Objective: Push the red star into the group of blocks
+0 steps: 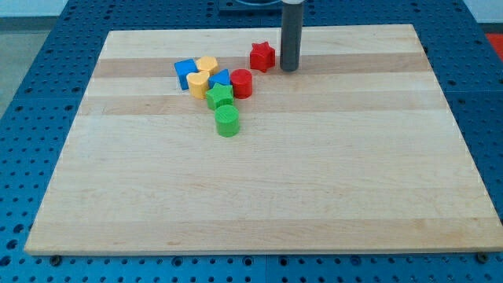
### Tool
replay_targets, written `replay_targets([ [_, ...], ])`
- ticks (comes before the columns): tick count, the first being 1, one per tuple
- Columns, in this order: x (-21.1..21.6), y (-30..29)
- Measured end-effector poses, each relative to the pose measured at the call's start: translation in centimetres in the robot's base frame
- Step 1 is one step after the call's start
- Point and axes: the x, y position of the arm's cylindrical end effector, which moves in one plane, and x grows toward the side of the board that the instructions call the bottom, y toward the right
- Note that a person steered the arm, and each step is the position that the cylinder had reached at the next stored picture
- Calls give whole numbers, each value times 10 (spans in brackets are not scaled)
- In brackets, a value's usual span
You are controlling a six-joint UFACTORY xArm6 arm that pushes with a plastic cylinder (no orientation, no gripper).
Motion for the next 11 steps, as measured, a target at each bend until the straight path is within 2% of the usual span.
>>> replay_targets([
  [2, -34, -37],
  [6, -30, -63],
  [11, -5, -90],
])
